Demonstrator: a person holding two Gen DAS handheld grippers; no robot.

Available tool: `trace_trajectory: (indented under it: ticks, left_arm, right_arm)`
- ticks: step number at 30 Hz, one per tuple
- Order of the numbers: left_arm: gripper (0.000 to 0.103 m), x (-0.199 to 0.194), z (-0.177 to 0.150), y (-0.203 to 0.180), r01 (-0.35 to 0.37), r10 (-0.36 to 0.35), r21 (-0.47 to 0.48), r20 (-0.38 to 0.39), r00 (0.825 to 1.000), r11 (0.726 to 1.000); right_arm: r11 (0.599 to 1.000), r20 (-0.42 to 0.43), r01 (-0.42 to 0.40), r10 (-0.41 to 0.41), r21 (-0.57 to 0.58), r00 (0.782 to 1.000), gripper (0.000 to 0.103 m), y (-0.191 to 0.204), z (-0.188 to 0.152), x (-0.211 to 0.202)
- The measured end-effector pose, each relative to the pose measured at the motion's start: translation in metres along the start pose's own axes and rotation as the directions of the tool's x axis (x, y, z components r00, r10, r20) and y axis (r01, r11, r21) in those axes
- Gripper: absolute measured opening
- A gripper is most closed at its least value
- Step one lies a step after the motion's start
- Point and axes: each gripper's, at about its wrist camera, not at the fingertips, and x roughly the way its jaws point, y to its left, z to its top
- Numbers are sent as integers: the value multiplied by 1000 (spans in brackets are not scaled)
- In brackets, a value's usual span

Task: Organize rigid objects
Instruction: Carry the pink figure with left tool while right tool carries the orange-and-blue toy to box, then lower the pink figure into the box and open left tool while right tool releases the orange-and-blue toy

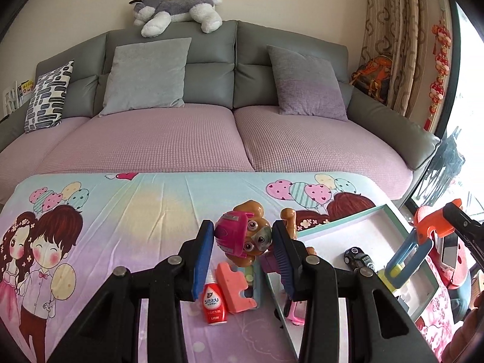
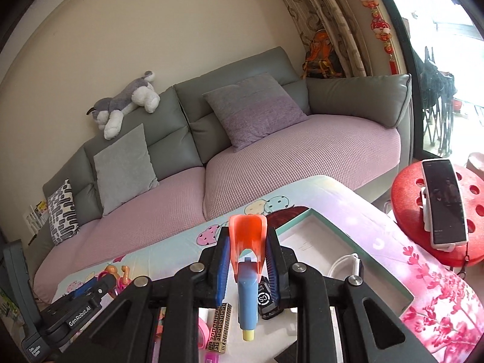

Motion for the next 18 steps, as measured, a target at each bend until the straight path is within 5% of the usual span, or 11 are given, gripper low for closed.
trace_trajectory:
  ticks: [8, 18]
  left_arm:
    - [41, 15, -11, -48, 93, -89, 72, -55, 995, 993]
    - [41, 49, -32, -70, 99, -82, 108, -151, 985, 989]
  right_arm:
    - [998, -67, 54, -55, -15, 996, 24, -14, -6, 21]
    - [998, -217, 64, -65, -10, 974, 24, -25, -30, 60]
